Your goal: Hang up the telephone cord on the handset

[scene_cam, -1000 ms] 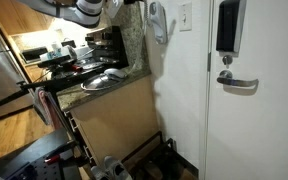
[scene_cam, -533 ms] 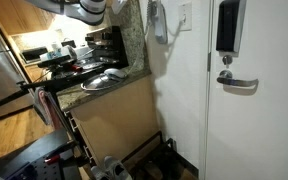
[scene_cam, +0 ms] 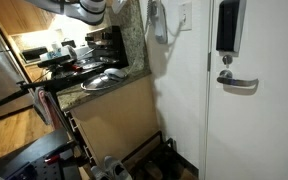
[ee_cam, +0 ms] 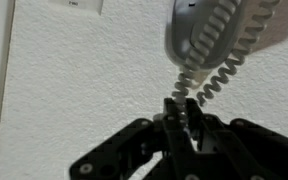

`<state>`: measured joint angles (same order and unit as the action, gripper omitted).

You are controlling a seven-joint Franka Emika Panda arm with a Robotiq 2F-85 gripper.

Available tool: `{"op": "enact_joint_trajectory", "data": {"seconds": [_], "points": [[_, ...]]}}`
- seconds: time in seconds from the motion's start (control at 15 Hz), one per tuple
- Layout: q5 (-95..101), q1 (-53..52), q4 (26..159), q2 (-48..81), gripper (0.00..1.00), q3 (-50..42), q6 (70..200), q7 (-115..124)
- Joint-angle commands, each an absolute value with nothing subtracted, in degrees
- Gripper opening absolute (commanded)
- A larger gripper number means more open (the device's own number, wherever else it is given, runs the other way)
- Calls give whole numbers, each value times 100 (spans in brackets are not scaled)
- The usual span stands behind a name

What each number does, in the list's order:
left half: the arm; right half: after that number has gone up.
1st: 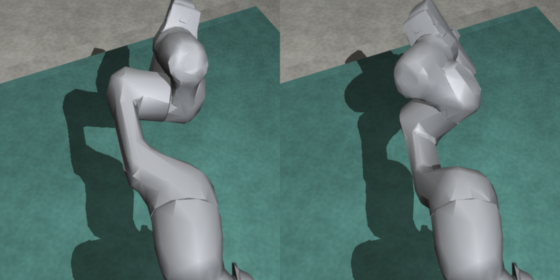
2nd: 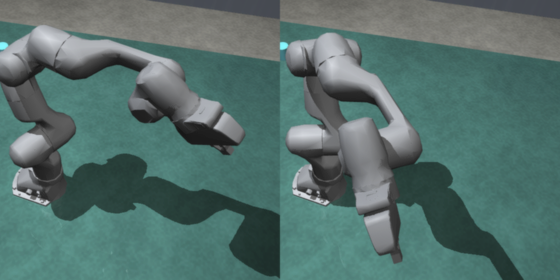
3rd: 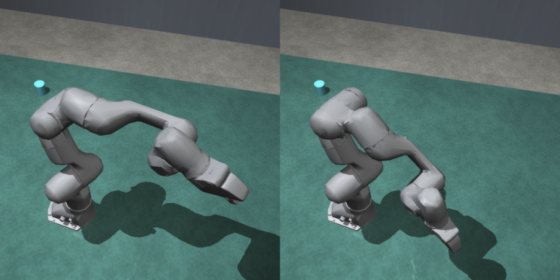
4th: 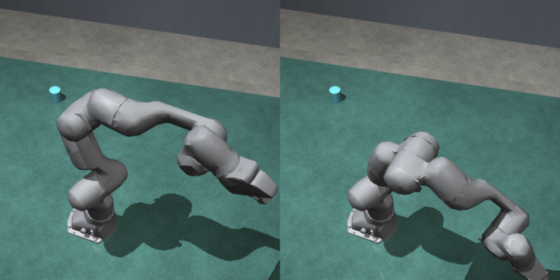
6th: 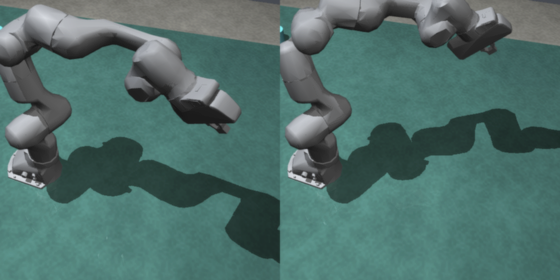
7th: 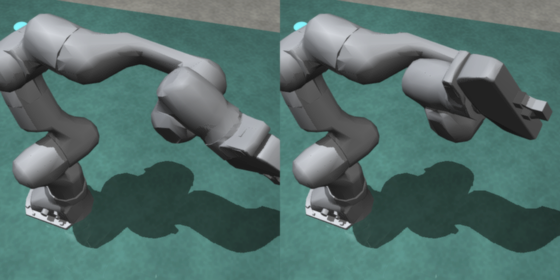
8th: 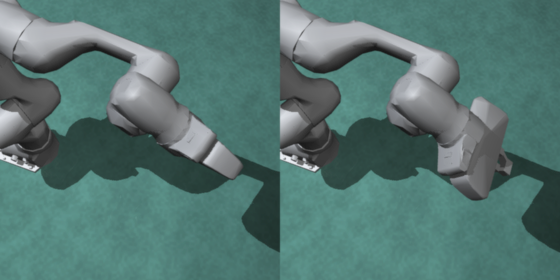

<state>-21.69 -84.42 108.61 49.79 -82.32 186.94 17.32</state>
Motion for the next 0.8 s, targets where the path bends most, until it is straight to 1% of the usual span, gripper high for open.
{"op": "enact_joint_trajectory", "data": {"seconds": [0.0,0.2,0.27,0.73], "points": [[-2162,-8436,10864,4965,16,-8225,18704,1725],[-2162,-8436,10864,4966,16,-8225,18704,1725],[-2162,-8436,10864,4966,4,-8225,18704,1725],[-2093,-8082,10636,4823,4,-7973,18551,1699]]}}
